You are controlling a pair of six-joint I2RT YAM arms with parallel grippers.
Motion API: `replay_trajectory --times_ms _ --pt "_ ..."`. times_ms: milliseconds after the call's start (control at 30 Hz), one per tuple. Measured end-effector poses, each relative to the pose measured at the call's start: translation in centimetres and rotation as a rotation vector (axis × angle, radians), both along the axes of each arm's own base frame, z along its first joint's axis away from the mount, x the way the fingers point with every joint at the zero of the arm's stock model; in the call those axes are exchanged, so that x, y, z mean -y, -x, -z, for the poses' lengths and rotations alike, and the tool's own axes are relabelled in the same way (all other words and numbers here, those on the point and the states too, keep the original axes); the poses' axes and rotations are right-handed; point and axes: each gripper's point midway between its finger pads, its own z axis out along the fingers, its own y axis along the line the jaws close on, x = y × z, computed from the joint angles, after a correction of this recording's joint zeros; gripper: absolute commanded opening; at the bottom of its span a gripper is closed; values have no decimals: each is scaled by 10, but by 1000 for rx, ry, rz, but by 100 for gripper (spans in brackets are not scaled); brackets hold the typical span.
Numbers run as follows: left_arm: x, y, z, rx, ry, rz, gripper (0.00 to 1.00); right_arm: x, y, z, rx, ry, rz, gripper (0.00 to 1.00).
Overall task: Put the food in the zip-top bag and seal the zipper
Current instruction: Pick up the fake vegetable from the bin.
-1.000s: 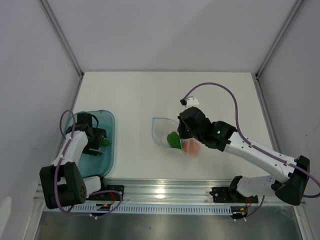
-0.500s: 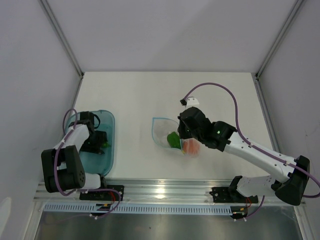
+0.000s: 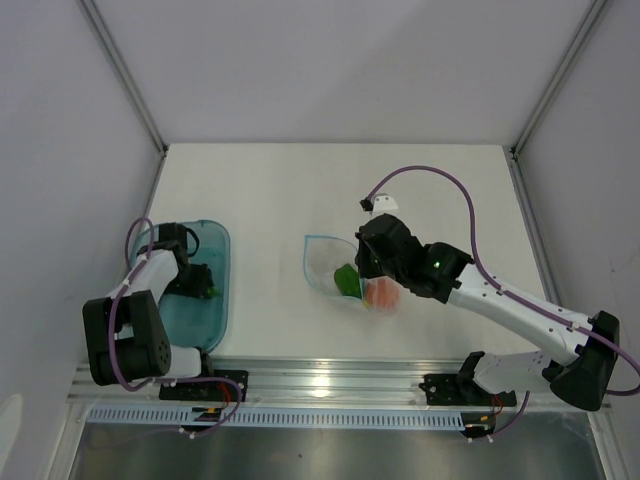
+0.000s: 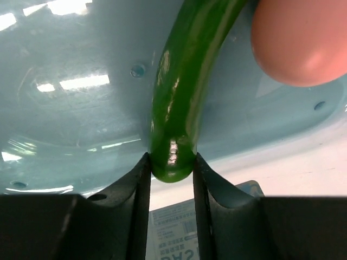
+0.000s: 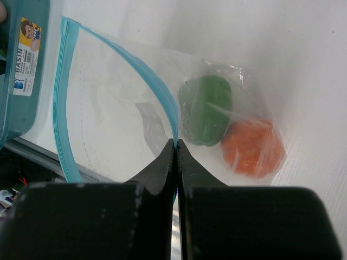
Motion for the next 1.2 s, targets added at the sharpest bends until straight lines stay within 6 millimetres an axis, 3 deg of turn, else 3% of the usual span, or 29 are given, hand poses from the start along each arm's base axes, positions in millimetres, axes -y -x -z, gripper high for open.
replay_trajectory --times_ms 100,300,467,700,767,900,1033,1200 --pt "3 -1 0 11 16 5 11 0 0 0 0 0 -1 0" --pt "8 -3 -21 89 28 35 11 -1 1 0 -3 -2 -3 0" --pt "11 -3 -67 246 1 69 13 -2 1 -1 -5 -11 -2 0" --pt "24 -10 -165 541 -75 201 16 -2 1 0 -6 -12 -2 0" --pt "36 -12 -188 621 -69 274 16 -2 1 -1 -6 -12 -2 0" --pt "68 -14 -212 733 -22 449 20 -3 1 0 -8 -10 -2 0" --pt "120 -20 -237 913 87 708 22 -3 1 2 -11 -5 -1 0" --pt "177 -8 -241 1071 282 967 22 -3 1 3 -12 -3 -1 0"
